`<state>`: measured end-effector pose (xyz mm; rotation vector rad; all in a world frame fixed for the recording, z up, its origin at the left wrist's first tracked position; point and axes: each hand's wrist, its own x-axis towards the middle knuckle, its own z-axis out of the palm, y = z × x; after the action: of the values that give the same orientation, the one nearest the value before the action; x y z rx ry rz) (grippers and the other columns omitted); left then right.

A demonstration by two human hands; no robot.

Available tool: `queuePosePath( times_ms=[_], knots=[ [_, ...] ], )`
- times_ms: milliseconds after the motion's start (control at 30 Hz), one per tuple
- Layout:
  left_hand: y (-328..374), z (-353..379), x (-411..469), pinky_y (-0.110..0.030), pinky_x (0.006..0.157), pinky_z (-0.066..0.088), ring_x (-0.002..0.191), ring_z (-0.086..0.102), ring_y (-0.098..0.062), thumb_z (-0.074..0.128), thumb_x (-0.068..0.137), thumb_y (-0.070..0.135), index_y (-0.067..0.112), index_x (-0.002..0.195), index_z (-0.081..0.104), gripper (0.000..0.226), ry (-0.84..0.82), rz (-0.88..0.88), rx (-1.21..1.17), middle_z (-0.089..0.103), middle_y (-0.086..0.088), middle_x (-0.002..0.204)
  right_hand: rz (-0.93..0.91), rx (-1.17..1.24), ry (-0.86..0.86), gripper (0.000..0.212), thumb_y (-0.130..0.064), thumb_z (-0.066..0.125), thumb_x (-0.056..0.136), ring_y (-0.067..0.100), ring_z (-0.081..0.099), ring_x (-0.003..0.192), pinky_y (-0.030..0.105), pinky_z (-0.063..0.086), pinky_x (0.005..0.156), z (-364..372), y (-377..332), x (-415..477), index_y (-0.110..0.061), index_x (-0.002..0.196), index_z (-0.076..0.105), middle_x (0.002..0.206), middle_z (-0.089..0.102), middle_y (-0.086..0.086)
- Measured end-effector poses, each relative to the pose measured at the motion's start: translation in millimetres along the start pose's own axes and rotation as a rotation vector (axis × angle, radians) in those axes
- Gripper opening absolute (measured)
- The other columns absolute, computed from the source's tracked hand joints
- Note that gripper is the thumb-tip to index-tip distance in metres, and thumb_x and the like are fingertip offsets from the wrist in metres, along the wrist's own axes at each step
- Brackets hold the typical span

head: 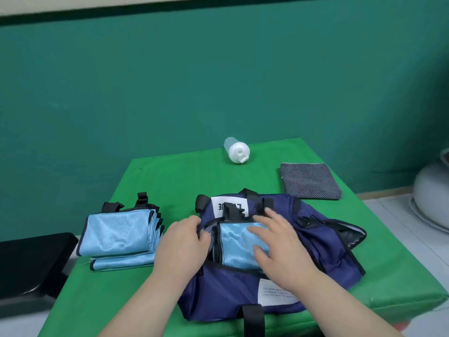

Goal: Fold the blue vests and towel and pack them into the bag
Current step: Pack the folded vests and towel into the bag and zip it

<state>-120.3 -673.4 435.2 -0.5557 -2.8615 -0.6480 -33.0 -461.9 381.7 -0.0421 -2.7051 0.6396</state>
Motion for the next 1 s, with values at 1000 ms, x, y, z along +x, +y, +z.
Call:
queuePosePath(
  times_ms=[1000],
  knots=[
    [12.7, 6.7, -4.3, -0.037, 0.071, 0.048, 0.091, 0.062, -0.022, 0.043, 0.099, 0.045, 0.032, 0.113, 0.045, 0.019, -0.05, 0.084, -0.01, 0.063, 0.007, 0.093, 0.404, 0.167, -0.321, 0.078, -0.057, 0.07, 0.076, 0.022, 0.046, 0.132, 0.032, 0.042, 0.105, 21.5, -1.3, 13.9, -0.048, 0.146, 0.037, 0.164, -0.011, -0.012]
  ],
)
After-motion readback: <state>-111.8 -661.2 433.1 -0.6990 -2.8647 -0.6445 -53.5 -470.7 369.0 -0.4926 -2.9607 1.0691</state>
